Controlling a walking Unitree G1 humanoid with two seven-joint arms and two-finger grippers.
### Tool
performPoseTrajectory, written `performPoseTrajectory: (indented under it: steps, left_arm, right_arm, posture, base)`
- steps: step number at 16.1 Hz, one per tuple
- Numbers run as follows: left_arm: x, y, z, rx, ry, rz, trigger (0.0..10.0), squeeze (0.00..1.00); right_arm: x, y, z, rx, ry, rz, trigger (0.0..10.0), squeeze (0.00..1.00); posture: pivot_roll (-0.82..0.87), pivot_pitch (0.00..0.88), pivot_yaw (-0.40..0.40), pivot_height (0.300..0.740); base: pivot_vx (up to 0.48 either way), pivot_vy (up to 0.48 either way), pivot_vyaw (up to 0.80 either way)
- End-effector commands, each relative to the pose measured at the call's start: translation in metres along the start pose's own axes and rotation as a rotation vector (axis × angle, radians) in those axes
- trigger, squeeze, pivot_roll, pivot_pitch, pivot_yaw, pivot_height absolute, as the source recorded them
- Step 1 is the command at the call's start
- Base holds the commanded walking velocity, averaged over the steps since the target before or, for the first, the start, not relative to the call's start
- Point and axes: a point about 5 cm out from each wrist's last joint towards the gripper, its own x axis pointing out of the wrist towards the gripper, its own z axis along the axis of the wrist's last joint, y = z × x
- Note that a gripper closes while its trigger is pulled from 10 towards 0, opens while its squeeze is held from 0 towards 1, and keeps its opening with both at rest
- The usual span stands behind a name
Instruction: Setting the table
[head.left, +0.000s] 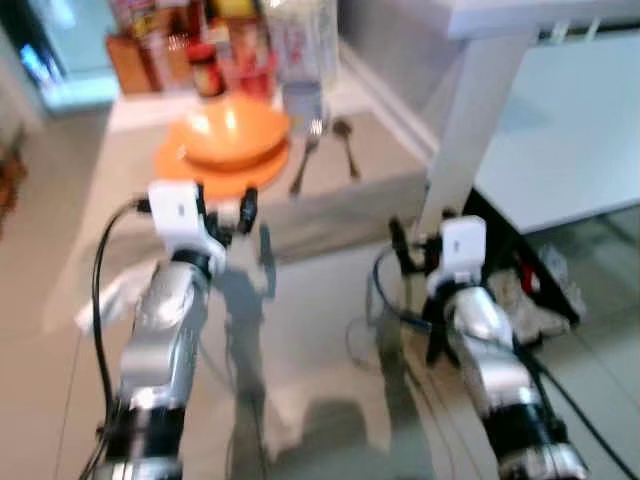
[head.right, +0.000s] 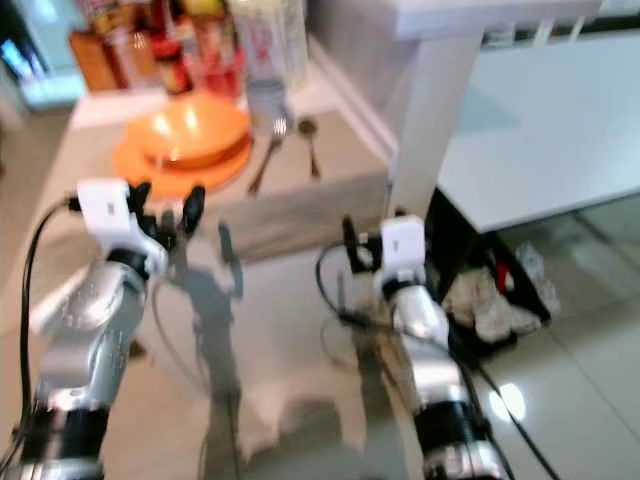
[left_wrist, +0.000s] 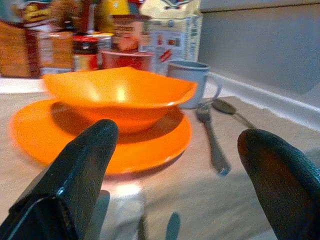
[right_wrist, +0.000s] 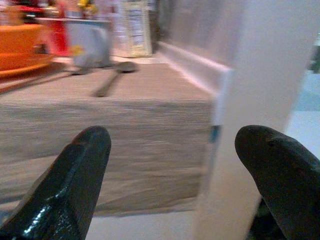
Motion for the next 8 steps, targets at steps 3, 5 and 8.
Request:
performPoseTrajectory:
  steps: [3, 5, 8]
  left_arm:
    - [0.004, -0.002, 0.003, 0.003, -0.004, 0.028, 10.0, 0.0]
    - [0.004, 0.003, 0.004, 0.003, -0.015, 0.086, 10.0, 0.0]
    - [0.004, 0.002, 0.006, 0.002, -0.021, 0.092, 10.0, 0.0]
  right_arm:
    - [-0.001, -0.005, 0.001, -0.013, -0.016, 0.001, 10.0, 0.0]
    - [-0.001, -0.004, 0.0, -0.031, -0.006, 0.013, 10.0, 0.0]
    - [-0.002, -0.003, 0.0, -0.031, -0.006, 0.017, 10.0, 0.0]
  posture:
    - [-0.04, 0.0, 0.037, 0.74]
    - [-0.04, 0.0, 0.035, 0.74]
    - [-0.04, 0.0, 0.032, 0.74]
  base:
    - [0.237, 0.269, 0.0]
    - [0.0, 0.144, 0.74]
    - [0.0, 0.0, 0.0]
